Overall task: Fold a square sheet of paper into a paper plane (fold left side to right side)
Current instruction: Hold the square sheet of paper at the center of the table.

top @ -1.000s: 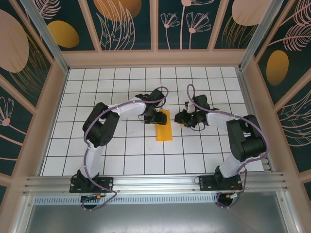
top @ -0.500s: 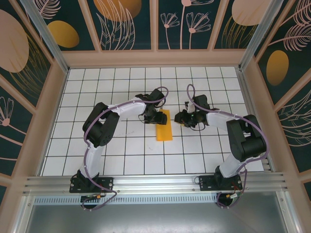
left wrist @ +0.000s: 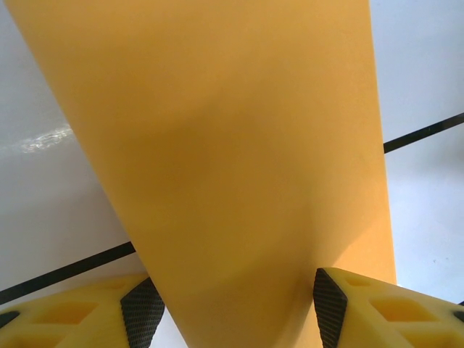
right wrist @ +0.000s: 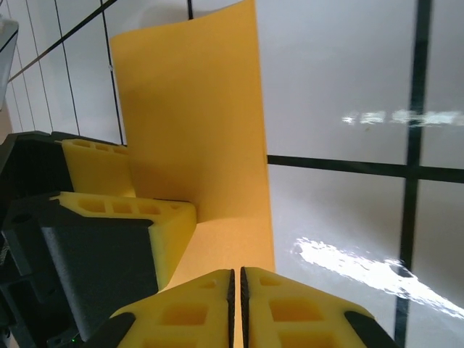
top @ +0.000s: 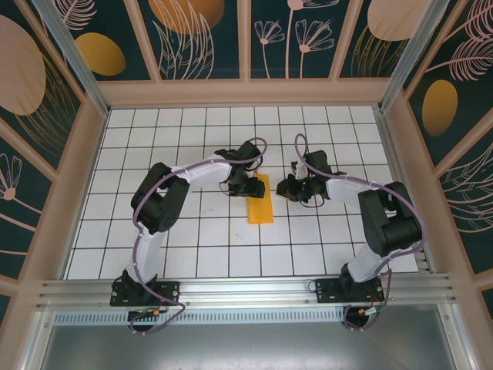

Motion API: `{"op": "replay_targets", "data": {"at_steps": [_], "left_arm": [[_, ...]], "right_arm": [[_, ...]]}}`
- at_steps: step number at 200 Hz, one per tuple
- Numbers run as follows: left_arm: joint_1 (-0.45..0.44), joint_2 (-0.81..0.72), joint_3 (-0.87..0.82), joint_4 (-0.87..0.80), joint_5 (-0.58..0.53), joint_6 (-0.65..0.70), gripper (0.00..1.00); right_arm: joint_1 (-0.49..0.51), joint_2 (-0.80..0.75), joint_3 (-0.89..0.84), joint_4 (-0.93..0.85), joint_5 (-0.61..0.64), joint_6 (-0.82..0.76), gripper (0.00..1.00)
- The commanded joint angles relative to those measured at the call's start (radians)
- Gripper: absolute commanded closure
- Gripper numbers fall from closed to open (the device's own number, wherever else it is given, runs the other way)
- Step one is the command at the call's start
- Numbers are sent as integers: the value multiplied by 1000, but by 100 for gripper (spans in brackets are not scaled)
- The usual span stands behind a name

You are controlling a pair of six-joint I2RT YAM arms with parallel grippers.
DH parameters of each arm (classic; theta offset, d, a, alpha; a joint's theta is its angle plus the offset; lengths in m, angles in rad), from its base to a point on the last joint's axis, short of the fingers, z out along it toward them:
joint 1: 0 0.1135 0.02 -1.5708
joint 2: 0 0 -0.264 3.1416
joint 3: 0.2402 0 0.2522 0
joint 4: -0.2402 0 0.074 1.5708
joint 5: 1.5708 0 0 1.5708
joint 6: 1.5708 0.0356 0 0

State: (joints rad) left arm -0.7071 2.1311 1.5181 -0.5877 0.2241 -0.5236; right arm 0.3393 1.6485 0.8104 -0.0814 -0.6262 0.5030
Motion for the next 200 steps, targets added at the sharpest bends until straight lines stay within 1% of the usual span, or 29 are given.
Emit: {"op": "replay_targets", "data": {"at_steps": [1, 139, 200], "left_arm": [[-24, 141, -37, 164, 55, 31, 38], [-24, 141, -43, 167, 50, 31, 39], [-25, 141, -44, 170, 50, 32, 39]], "right_arm": [[26, 35, 36, 15, -32, -4, 89], [73, 110, 67, 13, -26, 5, 91], [87, 153, 88, -41, 11, -9, 91]]}}
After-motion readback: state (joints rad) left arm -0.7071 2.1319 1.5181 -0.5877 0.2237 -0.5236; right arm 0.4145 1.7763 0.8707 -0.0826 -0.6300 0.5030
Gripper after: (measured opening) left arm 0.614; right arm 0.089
